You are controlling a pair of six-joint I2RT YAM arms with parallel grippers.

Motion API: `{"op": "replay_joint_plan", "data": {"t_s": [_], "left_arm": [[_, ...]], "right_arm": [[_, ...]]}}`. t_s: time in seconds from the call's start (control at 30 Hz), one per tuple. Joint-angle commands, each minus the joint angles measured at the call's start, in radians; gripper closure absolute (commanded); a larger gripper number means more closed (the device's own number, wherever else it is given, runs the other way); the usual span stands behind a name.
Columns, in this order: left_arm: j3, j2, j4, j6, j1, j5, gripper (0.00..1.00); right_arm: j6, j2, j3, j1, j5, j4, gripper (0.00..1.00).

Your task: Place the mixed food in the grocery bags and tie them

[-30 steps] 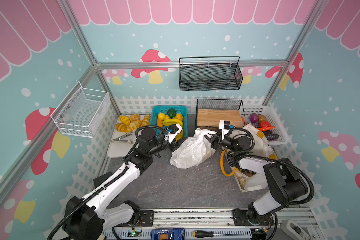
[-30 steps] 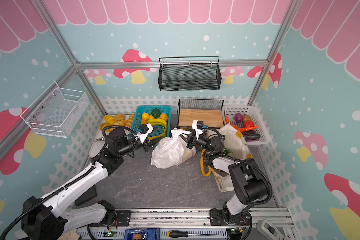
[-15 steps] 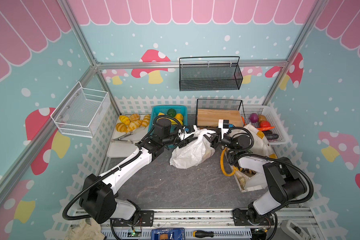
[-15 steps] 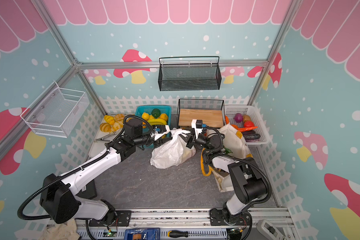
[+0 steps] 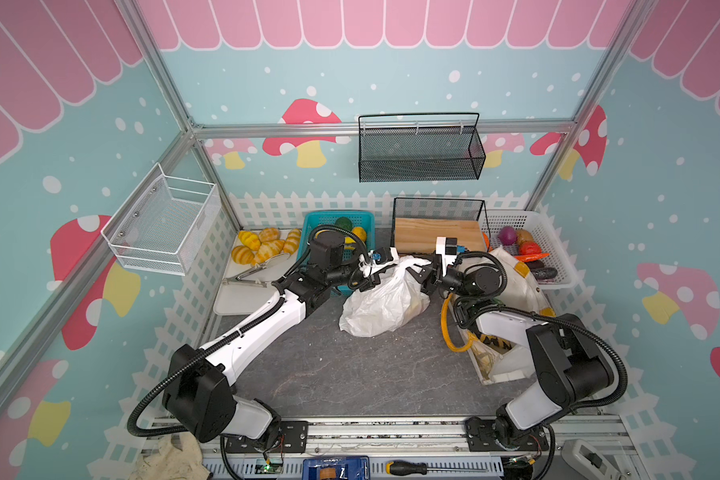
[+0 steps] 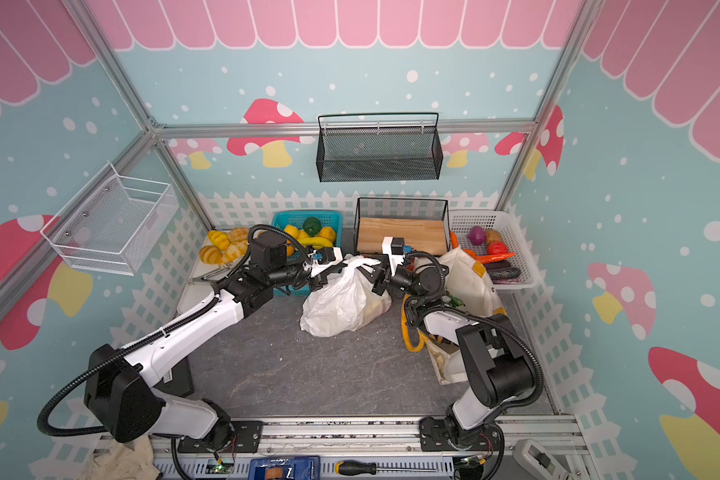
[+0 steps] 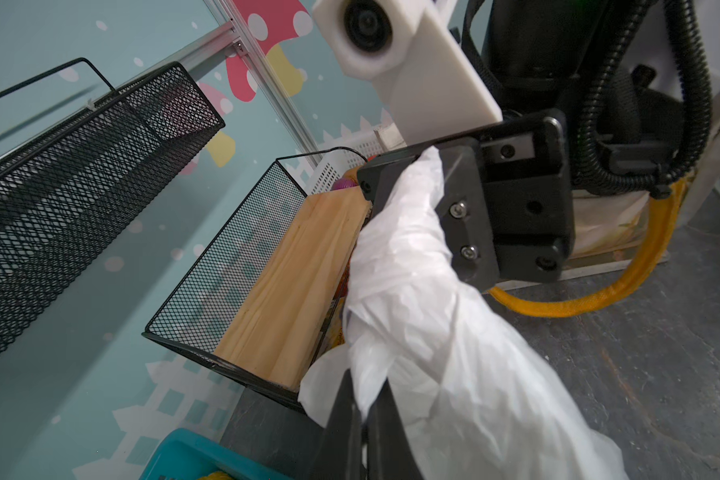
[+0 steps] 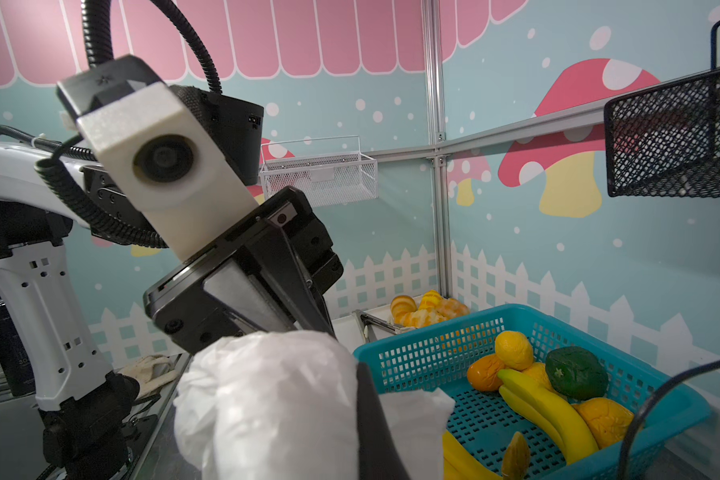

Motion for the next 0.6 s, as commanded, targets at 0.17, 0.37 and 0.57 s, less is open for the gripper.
{"op": "replay_joint_plan", "data": {"t_s": [0.17,0.37,0.57], "left_arm": [[0.004,-0.018,-0.029,0.009,-0.002,-0.046,1.0],[-0.026,-0.033,-0.018,-0.032,0.009,-0.049,1.0],[-0.029,-0.031,-0.017,-0.051,0.01,-0.035,1.0]], "right_arm": [[-0.073,-0.036,0.001,-0.006,0.056,-0.079,0.88],[-0.257,-0.204,-0.116,-0.042,0.178,-0.313,0.61],[-0.439,-0.429,-0.223,-0.051,0.329,-0.575,0.56]]}}
